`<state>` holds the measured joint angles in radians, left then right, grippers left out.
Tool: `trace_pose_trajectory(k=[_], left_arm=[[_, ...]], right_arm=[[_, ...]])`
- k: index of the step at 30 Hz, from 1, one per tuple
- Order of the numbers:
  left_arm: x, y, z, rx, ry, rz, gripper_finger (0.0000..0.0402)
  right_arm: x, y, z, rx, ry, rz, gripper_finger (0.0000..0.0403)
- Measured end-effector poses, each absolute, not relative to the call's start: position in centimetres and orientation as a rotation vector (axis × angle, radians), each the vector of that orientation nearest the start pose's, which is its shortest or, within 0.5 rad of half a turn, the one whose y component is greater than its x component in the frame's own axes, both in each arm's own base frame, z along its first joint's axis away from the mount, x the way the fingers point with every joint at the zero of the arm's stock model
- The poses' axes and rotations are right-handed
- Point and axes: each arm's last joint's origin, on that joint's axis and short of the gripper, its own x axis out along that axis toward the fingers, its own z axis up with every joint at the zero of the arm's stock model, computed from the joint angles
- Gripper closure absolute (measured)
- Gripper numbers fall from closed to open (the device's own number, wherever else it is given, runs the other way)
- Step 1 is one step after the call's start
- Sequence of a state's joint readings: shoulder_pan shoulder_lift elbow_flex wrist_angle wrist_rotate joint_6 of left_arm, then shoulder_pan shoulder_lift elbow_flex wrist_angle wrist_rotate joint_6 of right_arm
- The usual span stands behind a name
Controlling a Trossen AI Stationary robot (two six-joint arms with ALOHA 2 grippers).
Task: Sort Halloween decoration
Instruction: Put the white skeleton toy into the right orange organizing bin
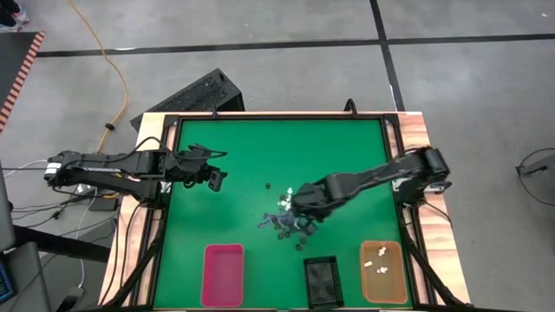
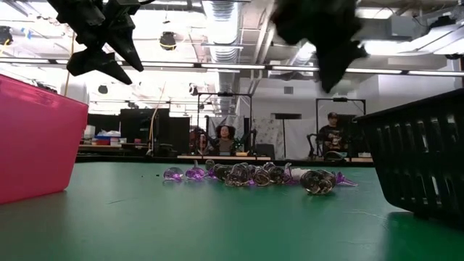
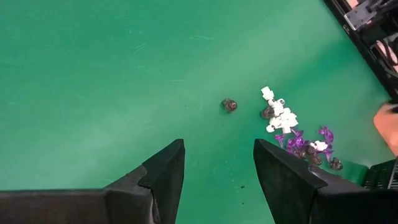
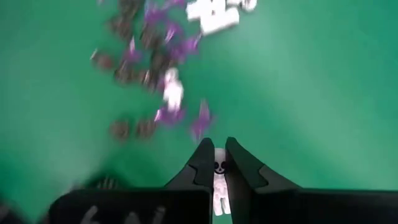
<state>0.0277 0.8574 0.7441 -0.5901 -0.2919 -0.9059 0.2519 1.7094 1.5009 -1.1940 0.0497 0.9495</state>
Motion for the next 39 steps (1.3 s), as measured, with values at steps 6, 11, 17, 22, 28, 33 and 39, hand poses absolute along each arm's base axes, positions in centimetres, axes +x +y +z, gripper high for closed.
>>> trace_pose_trajectory(k=[6, 11, 17, 22, 28, 33, 39], left_arm=[[17.0, 1.2, 27.3, -0.795, 0.520, 0.572, 0.0219], [17.0, 1.2, 27.3, -0.800, 0.518, 0.574, 0.0219], [17.0, 1.2, 27.3, -0.803, 0.516, 0.574, 0.0219], [17.0, 1.3, 27.3, -0.796, 0.507, 0.589, 0.0219], [17.0, 1.3, 27.4, -0.794, 0.501, 0.597, 0.0219], [17.0, 1.3, 27.4, -0.792, 0.501, 0.597, 0.0219], [17.0, 1.3, 27.4, -0.777, 0.498, 0.605, 0.0219]], right_arm=[[25.5, 12.1, 31.4, 0.744, 1.372, -0.591, 0.0362], [20.9, 15.9, 32.6, 0.906, 1.397, -0.734, 0.0362], [17.4, 20.1, 32.1, 1.025, 1.441, -0.886, 0.0361], [15.8, 22.7, 30.9, 1.044, 1.463, -1.000, 0.0359], [16.1, 24.0, 29.6, 0.994, 1.477, -0.998, 0.0335], [16.4, 24.1, 29.3, 0.989, 1.464, -1.009, 0.0303], [16.4, 24.0, 29.3, 0.978, 1.448, -1.000, 0.0257]])
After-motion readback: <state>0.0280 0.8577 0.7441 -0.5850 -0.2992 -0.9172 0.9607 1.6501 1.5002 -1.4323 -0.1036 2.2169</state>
